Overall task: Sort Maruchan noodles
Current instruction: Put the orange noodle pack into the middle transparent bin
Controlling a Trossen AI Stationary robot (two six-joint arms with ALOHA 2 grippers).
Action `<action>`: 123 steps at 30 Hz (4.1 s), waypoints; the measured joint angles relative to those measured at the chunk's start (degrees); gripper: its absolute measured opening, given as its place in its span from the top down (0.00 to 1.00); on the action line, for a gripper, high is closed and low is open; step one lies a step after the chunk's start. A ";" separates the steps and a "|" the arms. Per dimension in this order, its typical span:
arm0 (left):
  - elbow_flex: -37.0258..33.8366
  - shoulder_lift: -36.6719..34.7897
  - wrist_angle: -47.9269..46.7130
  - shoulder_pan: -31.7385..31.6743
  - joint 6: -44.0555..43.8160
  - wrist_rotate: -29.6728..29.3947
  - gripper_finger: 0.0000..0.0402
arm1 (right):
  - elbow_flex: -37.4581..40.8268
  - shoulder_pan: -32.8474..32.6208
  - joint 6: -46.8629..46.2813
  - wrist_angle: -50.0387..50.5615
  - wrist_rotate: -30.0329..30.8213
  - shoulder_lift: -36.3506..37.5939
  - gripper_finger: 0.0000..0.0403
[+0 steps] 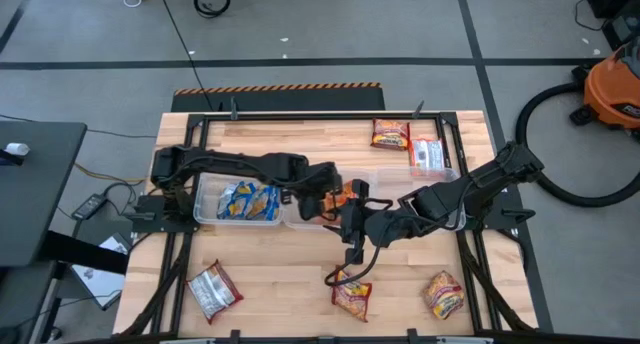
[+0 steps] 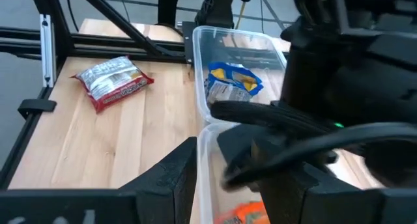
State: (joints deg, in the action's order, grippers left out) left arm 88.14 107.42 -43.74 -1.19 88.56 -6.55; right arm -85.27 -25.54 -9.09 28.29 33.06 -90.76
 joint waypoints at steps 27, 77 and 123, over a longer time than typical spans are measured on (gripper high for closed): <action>2.38 2.47 6.49 -0.68 -3.55 2.74 0.84 | -0.06 2.82 -40.45 32.08 6.36 22.88 0.62; 2.38 -37.57 -20.53 17.52 -95.15 -12.72 0.63 | 35.89 64.61 -51.69 32.19 -18.77 14.93 0.59; 2.38 -38.07 -17.15 21.41 -101.70 -17.82 0.63 | 42.56 73.27 -43.64 18.93 -33.46 6.36 0.55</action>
State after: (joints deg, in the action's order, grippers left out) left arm 90.52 69.34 -60.89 20.22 -13.14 -24.36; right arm -42.72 47.73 -52.73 47.22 -0.41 -84.40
